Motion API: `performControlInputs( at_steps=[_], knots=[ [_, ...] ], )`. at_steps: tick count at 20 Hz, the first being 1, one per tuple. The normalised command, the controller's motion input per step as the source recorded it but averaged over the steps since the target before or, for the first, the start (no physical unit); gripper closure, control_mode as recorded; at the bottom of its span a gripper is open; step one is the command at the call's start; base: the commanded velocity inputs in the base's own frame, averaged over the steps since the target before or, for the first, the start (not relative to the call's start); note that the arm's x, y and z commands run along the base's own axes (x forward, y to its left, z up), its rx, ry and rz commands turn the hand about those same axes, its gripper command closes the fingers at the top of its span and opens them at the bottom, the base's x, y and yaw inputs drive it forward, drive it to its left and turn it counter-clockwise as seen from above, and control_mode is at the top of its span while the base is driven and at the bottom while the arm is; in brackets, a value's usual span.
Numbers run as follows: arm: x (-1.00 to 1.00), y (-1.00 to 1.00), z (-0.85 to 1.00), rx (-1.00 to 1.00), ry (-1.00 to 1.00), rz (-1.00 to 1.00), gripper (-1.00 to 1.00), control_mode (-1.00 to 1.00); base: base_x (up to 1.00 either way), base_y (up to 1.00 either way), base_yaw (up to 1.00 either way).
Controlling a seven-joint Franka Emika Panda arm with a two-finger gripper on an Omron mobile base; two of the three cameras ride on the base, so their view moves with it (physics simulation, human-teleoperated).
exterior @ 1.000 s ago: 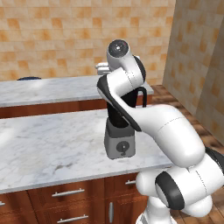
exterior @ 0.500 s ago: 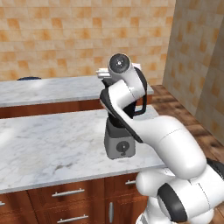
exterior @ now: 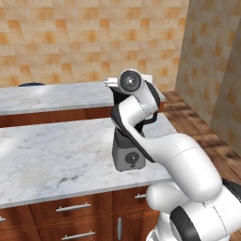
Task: Open the blender lid, put the tangerine in the blender, close the lid, and start the blender.
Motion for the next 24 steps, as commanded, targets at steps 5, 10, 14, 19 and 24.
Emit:
performControlInputs(
  at_steps=[5, 10, 14, 19, 24],
  knots=[
    [0.00, 0.00, -0.01, 0.00, 0.00, 0.00, -1.00, -1.00, 0.00, 0.00, 0.00],
    [0.00, 0.00, 0.02, 0.00, 0.00, 0.00, -1.00, -1.00, 0.00, 0.00, 0.00],
    [0.00, 0.00, 0.24, 0.00, 0.00, 0.00, -1.00, -1.00, 0.00, 0.00, 0.00],
    [0.00, 0.00, 0.38, 0.00, 0.00, 0.00, -1.00, -1.00, 0.00, 0.00, 0.00],
    [-0.01, 0.00, 0.31, 0.00, 0.00, 0.00, -1.00, -1.00, 0.00, 0.00, 0.00]
  ],
)
